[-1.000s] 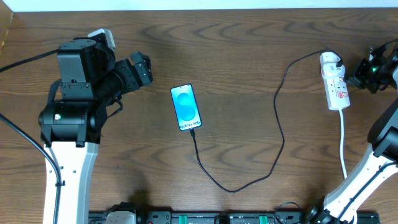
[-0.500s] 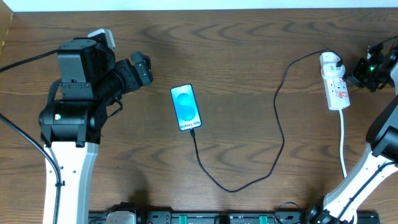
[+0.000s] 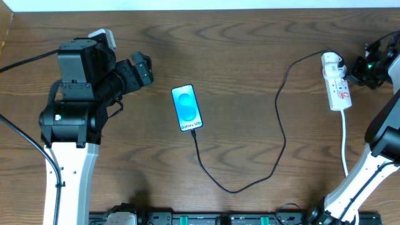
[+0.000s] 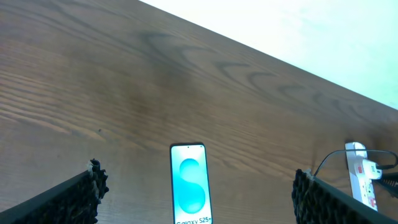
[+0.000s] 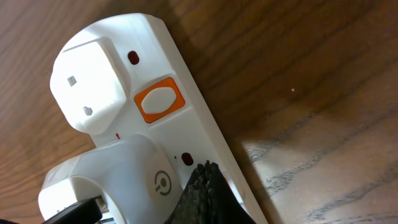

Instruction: Plug charger to phone and switch on socket

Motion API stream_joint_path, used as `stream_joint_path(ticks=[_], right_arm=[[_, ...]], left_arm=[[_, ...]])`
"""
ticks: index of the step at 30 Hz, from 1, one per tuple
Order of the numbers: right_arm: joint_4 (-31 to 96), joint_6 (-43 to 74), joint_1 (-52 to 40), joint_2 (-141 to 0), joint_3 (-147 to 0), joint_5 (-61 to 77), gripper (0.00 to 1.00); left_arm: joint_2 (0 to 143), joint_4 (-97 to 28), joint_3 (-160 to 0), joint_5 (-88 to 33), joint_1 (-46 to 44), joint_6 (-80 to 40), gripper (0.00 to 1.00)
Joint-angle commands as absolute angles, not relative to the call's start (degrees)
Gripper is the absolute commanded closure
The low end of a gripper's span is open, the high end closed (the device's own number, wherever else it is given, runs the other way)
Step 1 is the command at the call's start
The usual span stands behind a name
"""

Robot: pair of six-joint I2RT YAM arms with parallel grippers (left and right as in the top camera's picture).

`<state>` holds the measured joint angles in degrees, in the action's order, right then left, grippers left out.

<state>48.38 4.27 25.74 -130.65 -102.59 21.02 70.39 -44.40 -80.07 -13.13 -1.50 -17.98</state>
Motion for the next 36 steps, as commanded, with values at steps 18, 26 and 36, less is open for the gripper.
stream_joint_path(ticks=[18,26,36], right_arm=[[53.5,6.4,20.9,-131.4,-101.3,24.9,0.99],[51.4,8.8,22.8,-130.3,-102.2,22.9,0.99],[51.9,10.3,28.1,-117.6,-103.0,27.5,0.99]], left_arm=[[70.4,-44.4,-80.2,-12.4,-1.5,-17.6,0.03],[70.4,-44.4,-80.2,-12.4,-1.5,-17.6,0.03],[70.4,-44.4,-80.2,-12.4,-1.5,-17.6,0.03]])
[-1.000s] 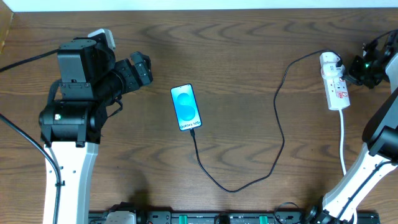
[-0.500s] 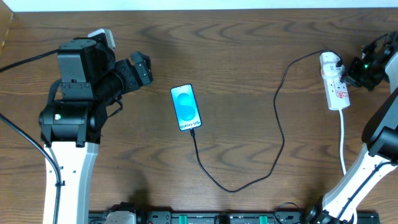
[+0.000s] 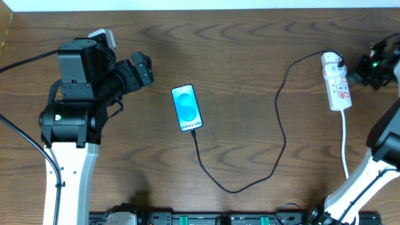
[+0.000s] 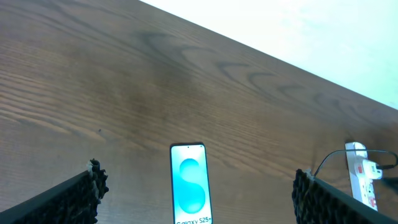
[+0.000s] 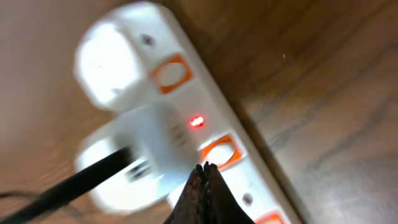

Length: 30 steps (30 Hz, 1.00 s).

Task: Plug charger to phone and switch on socket
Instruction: 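Lift the right gripper away from the power strip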

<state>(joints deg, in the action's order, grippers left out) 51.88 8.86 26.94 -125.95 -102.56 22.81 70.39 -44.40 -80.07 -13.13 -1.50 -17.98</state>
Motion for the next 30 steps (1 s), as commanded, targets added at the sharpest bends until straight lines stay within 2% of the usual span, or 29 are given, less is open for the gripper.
stream_joint_path(ticks=[1,10,17,23,30], right_arm=[[52.1,10.3,28.6,-115.9,-103.0,27.6,0.99],[56.7,9.0,29.7,-102.5,-103.0,27.6,0.99],[60.4,4.5,25.1,-94.0,-103.0,27.3,0.99],[62.9,3.7,16.5,-87.7,-103.0,23.2,0.99],[67.1,3.8,-0.5,-82.8,-103.0,11.7,0.99]], left_arm=[[70.4,-44.4,-80.2,-12.4,-1.5,-17.6,0.03],[70.4,-44.4,-80.2,-12.4,-1.5,-17.6,0.03],[70.4,-44.4,-80.2,-12.4,-1.5,-17.6,0.03],[70.4,-44.4,-80.2,-12.4,-1.5,-17.6,0.02],[70.4,-44.4,-80.2,-12.4,-1.5,-17.6,0.03]])
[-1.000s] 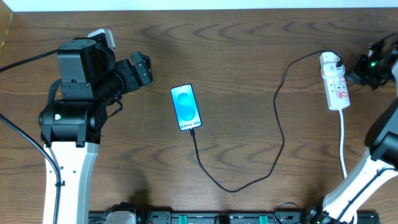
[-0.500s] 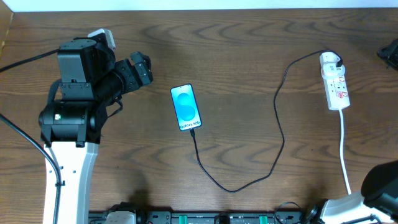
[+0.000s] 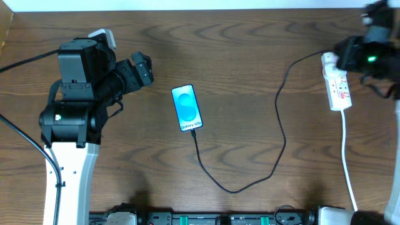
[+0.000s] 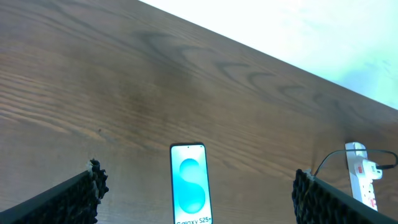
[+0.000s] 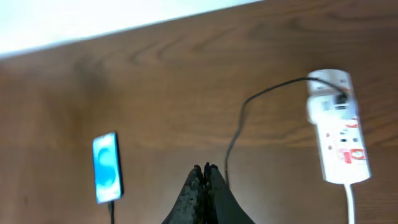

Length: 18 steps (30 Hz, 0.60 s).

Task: Plug charger to phone and switch on socket
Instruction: 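Lift the right gripper away from the power strip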

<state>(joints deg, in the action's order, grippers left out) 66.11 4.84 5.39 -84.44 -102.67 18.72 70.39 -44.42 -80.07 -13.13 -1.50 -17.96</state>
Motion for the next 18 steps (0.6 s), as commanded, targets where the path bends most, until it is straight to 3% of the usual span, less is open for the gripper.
stream_joint_path(ticks=[1,9,12,15,16,17,18], right_arm=[[67.6,4.5,-3.3,-82.4,-103.0,9.5,0.99],[67.9,8.1,-19.3,-81.5,-103.0,-3.7,0.99],[67.5,8.1,-22.0,-81.5,-103.0,-4.4,0.90],[67.5,8.1,-23.2,-81.5,-103.0,-4.3,0.66],[67.5,8.1,-23.4,-81.5,-103.0,-4.4,0.49],[67.5,8.1,-23.4,-81.5,-103.0,-4.4,0.16],[67.6,8.1,-23.4,-81.5,-103.0,-4.4,0.01]], left_arm=[[70.4,-44.4,-80.2,-12.4,-1.5,-17.6,0.03],[70.4,-44.4,-80.2,-12.4,-1.5,-17.6,0.03],[70.4,-44.4,-80.2,-12.4,-1.5,-17.6,0.02],[70.4,-44.4,-80.2,-12.4,-1.5,-17.6,0.03],[70.4,-44.4,-80.2,-12.4,-1.5,-17.6,0.03],[70.4,-44.4,-80.2,-12.4,-1.5,-17.6,0.02],[70.4,-44.4,-80.2,-12.4,-1.5,-17.6,0.02]])
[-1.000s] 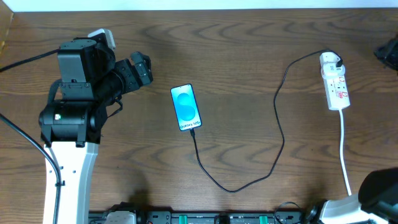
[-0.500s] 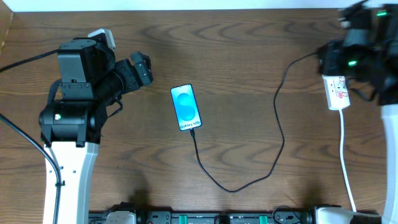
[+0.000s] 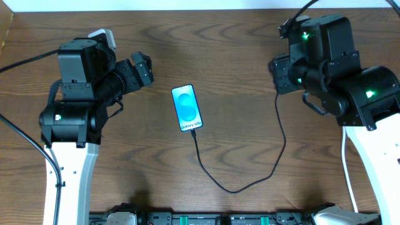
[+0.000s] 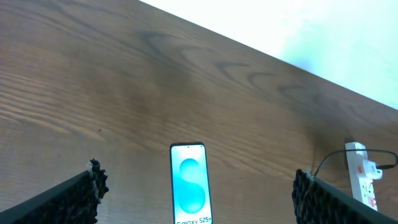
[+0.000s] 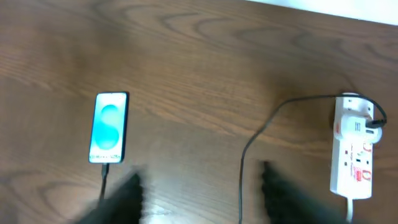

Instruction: Plug charger to phone and switch on socket

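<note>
The phone (image 3: 187, 107) lies face up mid-table with its screen lit, and the black charger cable (image 3: 237, 189) is plugged into its near end. The cable loops round to the white power strip (image 5: 353, 144), where the charger sits at the far end. In the overhead view my right arm covers the strip. My right gripper (image 5: 202, 196) hangs high above the table between phone and strip, open, with blurred fingers (image 5: 118, 199). My left gripper (image 4: 196, 199) is open, raised, and looks down at the phone (image 4: 189, 185) from the left.
The strip's white lead (image 3: 345, 164) runs down the right side toward the front edge. The table's far edge meets a white surface (image 4: 280, 25). The left arm's body (image 3: 75, 94) stands at the left, the right arm's body (image 3: 340, 69) at the right.
My right arm has swung left from the table's right edge and now covers the strip in the overhead view. Its gripper was shut and is now open. The left arm, phone and cable are unmoved.
My shut right gripper's tip was at the strip beside the charger, with no light showing. Then a red light glowed by the charger's socket. Then the gripper was high, with phone and strip both in its view. Now it is open over the table.
</note>
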Motion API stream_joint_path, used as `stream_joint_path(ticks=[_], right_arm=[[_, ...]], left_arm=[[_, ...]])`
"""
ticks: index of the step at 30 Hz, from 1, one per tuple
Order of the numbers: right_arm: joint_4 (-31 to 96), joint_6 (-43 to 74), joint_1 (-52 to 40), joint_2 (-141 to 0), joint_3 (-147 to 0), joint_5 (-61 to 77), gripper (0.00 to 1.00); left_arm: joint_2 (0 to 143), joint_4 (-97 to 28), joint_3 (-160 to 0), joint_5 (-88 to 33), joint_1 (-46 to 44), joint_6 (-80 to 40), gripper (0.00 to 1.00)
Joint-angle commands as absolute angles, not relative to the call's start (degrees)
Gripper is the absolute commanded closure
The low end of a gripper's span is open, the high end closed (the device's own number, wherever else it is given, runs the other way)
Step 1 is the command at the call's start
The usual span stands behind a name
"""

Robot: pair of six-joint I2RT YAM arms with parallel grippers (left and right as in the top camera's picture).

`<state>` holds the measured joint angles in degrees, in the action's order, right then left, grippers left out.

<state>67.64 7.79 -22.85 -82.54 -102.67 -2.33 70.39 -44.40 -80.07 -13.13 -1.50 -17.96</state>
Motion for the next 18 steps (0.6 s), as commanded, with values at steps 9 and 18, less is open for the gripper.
stream_joint_path(ticks=[9,18], right_arm=[[68.2,8.1,-23.3,-81.5,-103.0,-3.6,0.01],[68.2,7.6,-23.3,-81.5,-103.0,-6.1,0.01]], left_arm=[[70.4,-44.4,-80.2,-12.4,-1.5,-17.6,0.02],[70.4,-44.4,-80.2,-12.4,-1.5,-17.6,0.02]])
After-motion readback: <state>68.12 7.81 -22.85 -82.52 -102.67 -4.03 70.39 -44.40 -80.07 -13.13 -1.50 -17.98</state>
